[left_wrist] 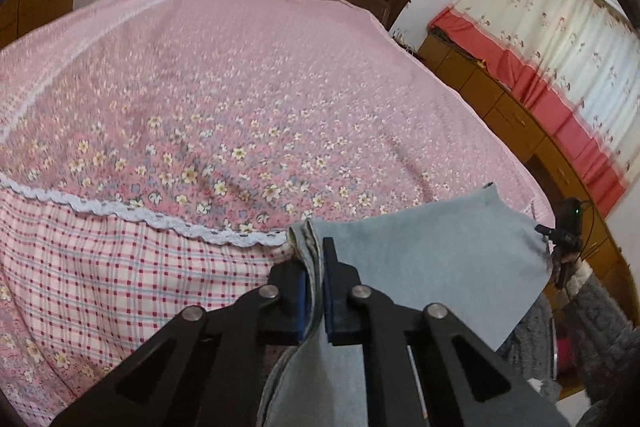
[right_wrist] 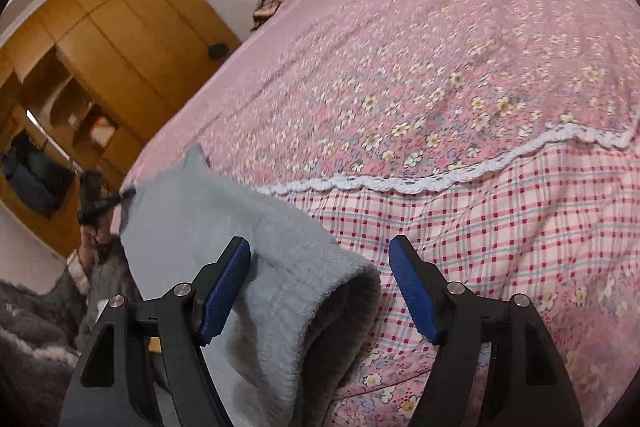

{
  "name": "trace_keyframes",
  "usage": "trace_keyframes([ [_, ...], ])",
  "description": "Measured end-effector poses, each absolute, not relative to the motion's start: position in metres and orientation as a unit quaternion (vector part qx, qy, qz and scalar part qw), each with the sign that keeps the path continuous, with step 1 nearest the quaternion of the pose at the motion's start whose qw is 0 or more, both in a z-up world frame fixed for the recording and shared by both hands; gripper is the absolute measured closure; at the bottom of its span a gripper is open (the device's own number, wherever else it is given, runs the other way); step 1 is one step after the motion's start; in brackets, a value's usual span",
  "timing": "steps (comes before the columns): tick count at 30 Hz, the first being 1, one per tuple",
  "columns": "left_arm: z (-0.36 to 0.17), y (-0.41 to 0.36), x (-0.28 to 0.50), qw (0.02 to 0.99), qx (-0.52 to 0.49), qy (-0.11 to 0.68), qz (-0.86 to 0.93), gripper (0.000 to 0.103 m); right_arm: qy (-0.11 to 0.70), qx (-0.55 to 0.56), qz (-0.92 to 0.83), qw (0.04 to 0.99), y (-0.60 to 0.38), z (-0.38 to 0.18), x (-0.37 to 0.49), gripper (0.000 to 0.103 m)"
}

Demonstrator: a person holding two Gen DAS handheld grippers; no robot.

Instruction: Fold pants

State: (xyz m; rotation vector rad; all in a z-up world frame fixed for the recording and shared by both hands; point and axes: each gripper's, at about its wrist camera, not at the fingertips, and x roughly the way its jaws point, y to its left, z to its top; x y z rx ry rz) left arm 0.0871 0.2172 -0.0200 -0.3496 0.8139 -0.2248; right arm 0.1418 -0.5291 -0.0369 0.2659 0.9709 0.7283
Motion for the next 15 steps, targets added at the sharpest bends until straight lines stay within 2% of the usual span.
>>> trace_keyframes([
  [4, -0.022, 0.213, 0.082, 0.9, -0.166, 0.389, -0.102, 0.097, 0.477, 0.142, 0.367, 0.786, -0.525, -0.038, 0.147, 0.029],
  [6, -0.021, 0.211, 0.082, 0.902, -0.165, 0.387, -0.099, 0.097, 0.481, 0.153, 0.385, 0.773, -0.524, -0.038, 0.149, 0.039],
  [7, -0.021, 0.209, 0.082, 0.905, -0.162, 0.383, -0.094, 0.098, 0.477, 0.15, 0.386, 0.775, -0.524, -0.037, 0.148, 0.063],
  [8, -0.02, 0.208, 0.08, 0.908, -0.162, 0.376, -0.091, 0.098, 0.474, 0.145, 0.378, 0.782, -0.525, -0.036, 0.148, 0.078],
  [11, -0.013, 0.209, 0.07, 0.918, -0.171, 0.348, -0.082, 0.098, 0.442, 0.16, 0.382, 0.796, -0.53, -0.026, 0.14, 0.081],
  [15, -0.005, 0.203, 0.059, 0.93, -0.156, 0.326, -0.066, 0.098, 0.419, 0.118, 0.367, 0.822, -0.521, -0.006, 0.13, 0.086],
])
